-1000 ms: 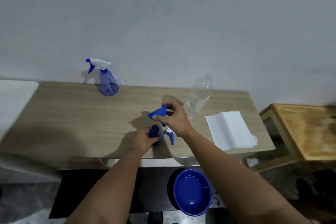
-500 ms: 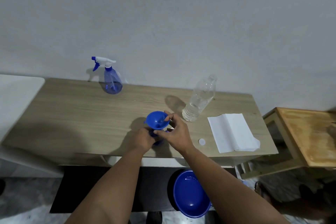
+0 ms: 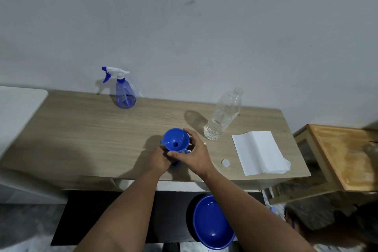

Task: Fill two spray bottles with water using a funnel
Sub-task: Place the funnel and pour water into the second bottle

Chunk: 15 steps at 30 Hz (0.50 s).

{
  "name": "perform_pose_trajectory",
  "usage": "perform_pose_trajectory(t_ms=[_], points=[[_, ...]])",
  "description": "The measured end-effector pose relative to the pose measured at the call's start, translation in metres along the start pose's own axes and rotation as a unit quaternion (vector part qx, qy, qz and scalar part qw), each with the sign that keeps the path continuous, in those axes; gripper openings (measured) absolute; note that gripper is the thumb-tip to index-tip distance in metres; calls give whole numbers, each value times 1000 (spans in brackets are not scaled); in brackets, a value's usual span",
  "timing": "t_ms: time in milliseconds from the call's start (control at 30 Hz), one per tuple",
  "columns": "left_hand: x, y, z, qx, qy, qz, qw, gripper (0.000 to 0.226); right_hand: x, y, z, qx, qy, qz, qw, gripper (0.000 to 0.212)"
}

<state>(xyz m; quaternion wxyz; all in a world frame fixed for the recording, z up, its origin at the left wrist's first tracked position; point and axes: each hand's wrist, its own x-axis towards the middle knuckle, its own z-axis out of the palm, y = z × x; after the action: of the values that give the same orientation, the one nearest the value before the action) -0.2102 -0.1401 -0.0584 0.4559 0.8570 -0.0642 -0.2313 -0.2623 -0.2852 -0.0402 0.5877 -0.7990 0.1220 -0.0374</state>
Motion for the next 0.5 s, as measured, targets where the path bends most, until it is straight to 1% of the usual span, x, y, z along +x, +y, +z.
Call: perform_pose_trajectory(t_ms=[67, 167, 200, 233, 267, 300, 400, 433, 500], points=[[4, 0, 0, 13, 3, 4, 1000, 7, 3, 2, 0, 0, 3, 9, 1000, 90], [6, 7, -2, 57, 8, -6, 998, 8, 7, 4, -2, -8, -3, 41, 999, 115], [9, 6, -1, 61, 9, -12, 998, 9, 7, 5, -4, -5, -6, 50, 999, 119], [10, 9, -2, 65, 10, -20, 998, 10, 5, 6, -7, -3, -6, 54, 999, 118], [15, 7, 0, 62, 4, -31, 998, 13, 3, 6, -10, -6, 2, 55, 998, 112], [17, 9, 1, 66, -1, -38, 997, 18, 2, 7, -14, -10, 17, 55, 998, 99], [25, 5, 2, 50, -10, -42, 998, 37, 0, 12, -30, -25, 85, 53, 995, 39], [25, 5, 1, 43, -11, -34, 998, 43, 1, 15, -37, -31, 114, 54, 992, 24], [23, 4, -2, 46, -6, -16, 999, 47, 2, 19, -53, -42, 173, 70, 982, 9]])
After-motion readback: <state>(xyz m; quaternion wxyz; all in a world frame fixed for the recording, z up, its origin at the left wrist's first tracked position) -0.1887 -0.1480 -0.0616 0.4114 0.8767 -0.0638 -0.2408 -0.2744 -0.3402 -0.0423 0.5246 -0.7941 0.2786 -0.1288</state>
